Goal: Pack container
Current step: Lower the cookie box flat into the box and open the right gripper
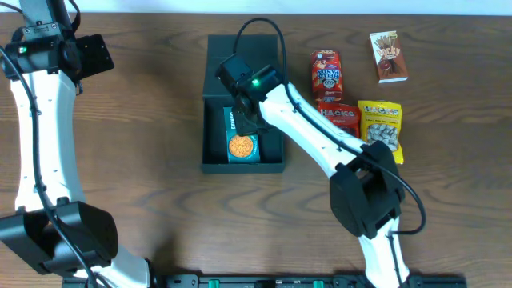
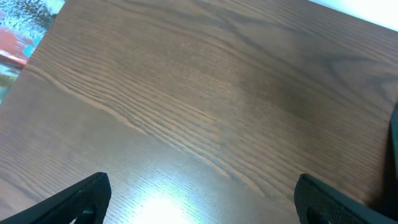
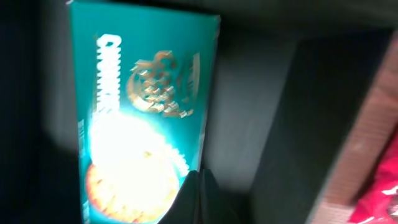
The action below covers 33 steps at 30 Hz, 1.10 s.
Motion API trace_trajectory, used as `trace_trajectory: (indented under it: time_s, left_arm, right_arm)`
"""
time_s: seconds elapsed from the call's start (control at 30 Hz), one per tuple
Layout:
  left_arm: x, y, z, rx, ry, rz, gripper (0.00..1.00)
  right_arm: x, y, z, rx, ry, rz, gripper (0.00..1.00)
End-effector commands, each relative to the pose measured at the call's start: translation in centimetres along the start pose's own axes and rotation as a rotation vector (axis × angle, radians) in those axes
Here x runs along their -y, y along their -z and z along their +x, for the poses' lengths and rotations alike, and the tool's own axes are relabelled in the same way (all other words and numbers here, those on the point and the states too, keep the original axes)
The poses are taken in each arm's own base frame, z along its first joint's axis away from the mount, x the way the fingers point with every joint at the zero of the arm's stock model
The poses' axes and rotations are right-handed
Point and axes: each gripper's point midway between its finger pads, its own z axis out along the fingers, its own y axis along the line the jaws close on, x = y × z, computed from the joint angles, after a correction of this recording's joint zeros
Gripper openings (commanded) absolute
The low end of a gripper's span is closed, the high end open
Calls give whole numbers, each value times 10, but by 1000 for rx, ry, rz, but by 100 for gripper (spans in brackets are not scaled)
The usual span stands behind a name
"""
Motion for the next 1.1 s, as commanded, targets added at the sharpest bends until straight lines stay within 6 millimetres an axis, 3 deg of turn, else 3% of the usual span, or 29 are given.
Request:
trace_trajectory:
  time_s: [0.0,0.13,0.43,0.73,0.97,1.07]
  left_arm:
    - [2,-3,1,-9,-6,12,95]
    - [2,-3,1,-8,-5,12,95]
    - [2,-3,1,-8,-5,12,95]
    - [2,-3,0,-4,-5,13,95]
    - [2,-3,0,-6,-5,13,95]
    - [2,-3,0,-6,-5,13,95]
  right_arm:
    - [19,-9,5,6,19,84,1]
    - [25,-23,15,-23,22,98,1]
    - [24,-45,14,7,16,76,2]
    - [-26,-46,17,-20,127,-202,1]
    - [-21,-46,24,-54,125,-188,1]
    - [-34,-43,31,-84,139,-261,2]
